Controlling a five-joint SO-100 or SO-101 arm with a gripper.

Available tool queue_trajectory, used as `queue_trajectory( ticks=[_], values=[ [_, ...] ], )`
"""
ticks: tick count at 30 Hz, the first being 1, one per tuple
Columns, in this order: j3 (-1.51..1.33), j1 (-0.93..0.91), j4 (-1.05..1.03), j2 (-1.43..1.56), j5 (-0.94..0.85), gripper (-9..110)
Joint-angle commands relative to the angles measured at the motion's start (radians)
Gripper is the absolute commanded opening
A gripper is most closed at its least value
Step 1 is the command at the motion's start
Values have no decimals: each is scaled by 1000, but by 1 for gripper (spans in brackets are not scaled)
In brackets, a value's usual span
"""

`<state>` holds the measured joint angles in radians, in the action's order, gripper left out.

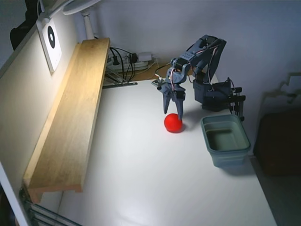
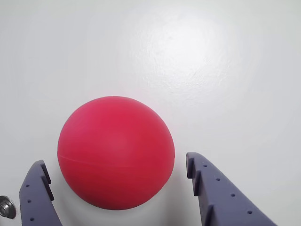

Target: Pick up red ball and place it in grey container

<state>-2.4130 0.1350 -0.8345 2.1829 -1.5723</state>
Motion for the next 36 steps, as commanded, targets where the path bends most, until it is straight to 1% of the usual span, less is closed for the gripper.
queue_trajectory(
  ticks=[1, 9, 10, 31, 33, 36],
  values=[
    [-30, 6, 58, -11, 2, 38],
    [-122, 6, 210, -71, 2, 38],
    [-123, 6, 212, -72, 2, 23],
    [-116, 6, 199, -66, 2, 23],
    [-91, 6, 154, -46, 2, 23],
    [2, 6, 10, 5, 2, 23]
  ],
)
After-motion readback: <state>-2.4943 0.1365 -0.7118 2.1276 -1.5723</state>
